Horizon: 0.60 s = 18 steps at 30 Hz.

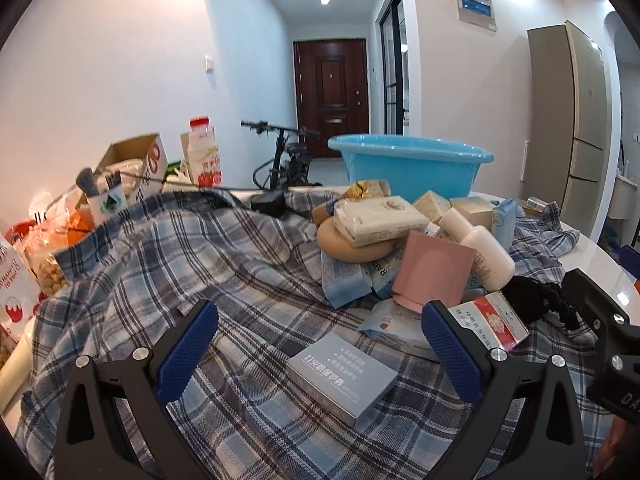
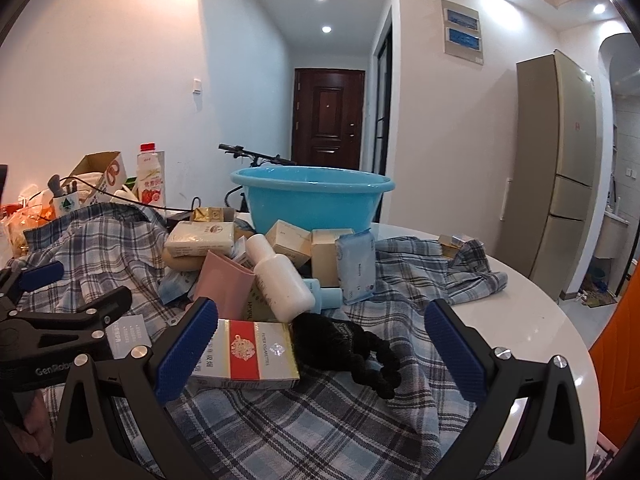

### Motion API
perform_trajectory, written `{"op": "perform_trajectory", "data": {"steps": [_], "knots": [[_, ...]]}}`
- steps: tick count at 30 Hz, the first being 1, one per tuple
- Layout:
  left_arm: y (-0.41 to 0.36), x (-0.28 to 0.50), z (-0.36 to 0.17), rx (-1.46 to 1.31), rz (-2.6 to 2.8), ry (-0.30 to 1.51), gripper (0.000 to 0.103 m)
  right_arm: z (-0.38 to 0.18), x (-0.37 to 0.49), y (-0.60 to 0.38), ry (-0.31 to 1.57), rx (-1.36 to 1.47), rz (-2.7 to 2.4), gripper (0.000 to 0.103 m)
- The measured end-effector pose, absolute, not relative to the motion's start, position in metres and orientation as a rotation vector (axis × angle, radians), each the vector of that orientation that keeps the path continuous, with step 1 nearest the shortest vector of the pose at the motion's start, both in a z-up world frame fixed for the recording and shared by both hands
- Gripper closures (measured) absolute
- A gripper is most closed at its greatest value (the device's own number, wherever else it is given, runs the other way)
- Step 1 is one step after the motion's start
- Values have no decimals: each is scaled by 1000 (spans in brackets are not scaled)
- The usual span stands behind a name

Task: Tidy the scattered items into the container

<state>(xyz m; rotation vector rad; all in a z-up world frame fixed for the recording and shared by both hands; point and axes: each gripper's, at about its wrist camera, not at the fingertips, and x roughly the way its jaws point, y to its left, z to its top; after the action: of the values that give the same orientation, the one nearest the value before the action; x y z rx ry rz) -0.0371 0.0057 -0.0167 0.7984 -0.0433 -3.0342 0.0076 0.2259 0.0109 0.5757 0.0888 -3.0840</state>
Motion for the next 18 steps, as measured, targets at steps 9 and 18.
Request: {"op": "perform_trajectory", "data": {"steps": [9,18], "knots": [[17,-41,-1,860,-3054,-144,0,25,-5,237,28,684,-3021,0],[22,-36,43,765,-3076,-173,0,64,-12,249,41,712,-3049,0]]}}
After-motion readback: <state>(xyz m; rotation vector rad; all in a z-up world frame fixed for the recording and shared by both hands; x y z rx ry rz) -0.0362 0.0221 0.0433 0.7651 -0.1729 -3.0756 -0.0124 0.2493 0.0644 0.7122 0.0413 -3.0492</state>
